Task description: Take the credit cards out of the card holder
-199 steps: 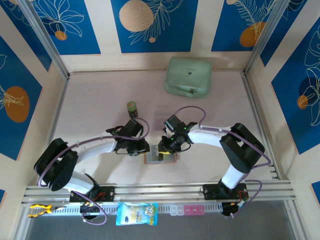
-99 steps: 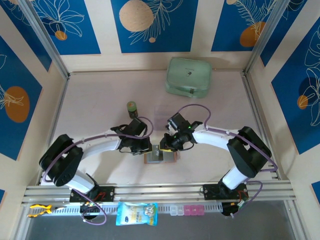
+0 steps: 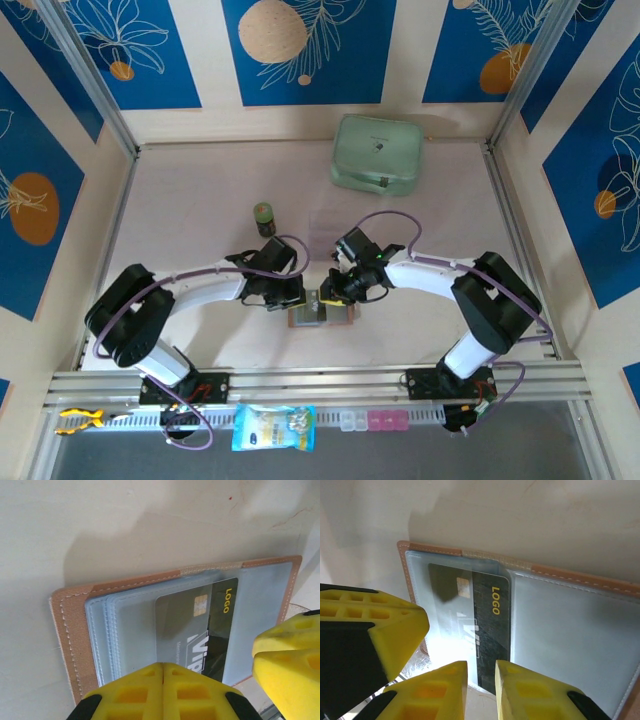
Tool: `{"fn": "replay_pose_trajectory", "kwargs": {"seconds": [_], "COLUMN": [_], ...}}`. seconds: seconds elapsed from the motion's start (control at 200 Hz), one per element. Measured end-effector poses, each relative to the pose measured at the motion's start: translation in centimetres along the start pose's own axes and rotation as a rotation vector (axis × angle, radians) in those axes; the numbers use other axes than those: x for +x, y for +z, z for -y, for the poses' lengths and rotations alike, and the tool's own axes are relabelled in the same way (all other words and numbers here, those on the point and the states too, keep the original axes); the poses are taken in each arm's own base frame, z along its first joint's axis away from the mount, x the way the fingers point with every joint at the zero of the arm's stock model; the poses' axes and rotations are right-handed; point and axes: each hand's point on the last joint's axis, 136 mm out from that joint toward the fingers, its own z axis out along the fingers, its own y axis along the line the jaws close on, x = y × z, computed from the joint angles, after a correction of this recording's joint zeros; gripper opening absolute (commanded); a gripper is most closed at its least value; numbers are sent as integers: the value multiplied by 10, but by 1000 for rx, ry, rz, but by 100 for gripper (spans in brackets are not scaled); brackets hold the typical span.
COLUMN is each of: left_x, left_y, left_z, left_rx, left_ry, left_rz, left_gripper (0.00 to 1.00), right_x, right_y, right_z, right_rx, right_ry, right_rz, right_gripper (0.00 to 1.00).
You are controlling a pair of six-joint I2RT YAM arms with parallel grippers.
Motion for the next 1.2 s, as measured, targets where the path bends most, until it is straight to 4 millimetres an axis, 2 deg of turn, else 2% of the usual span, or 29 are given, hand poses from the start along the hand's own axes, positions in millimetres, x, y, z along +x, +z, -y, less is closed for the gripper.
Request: {"fn": "replay_pose_trajectory", "kwargs": {"seconds": [0.165,0.67,1.2], "left_x": [4,4,4], "left_y": [4,4,4], "left_z": [-7,-7,-7], "left_rx": [-17,-18,-18], "left_ry": [-8,-8,-8], "left_rz": [-14,-14,-14], "left_gripper": [5,5,2], "right_x": [-1,3,1], "right_y": [2,13,17], "right_z": [1,10,7], "right_rx": [-4,-12,-42], "right_ry": [8,28,33], "right_rz": [-4,-29,-36], "right_gripper": [22,22,22]}}
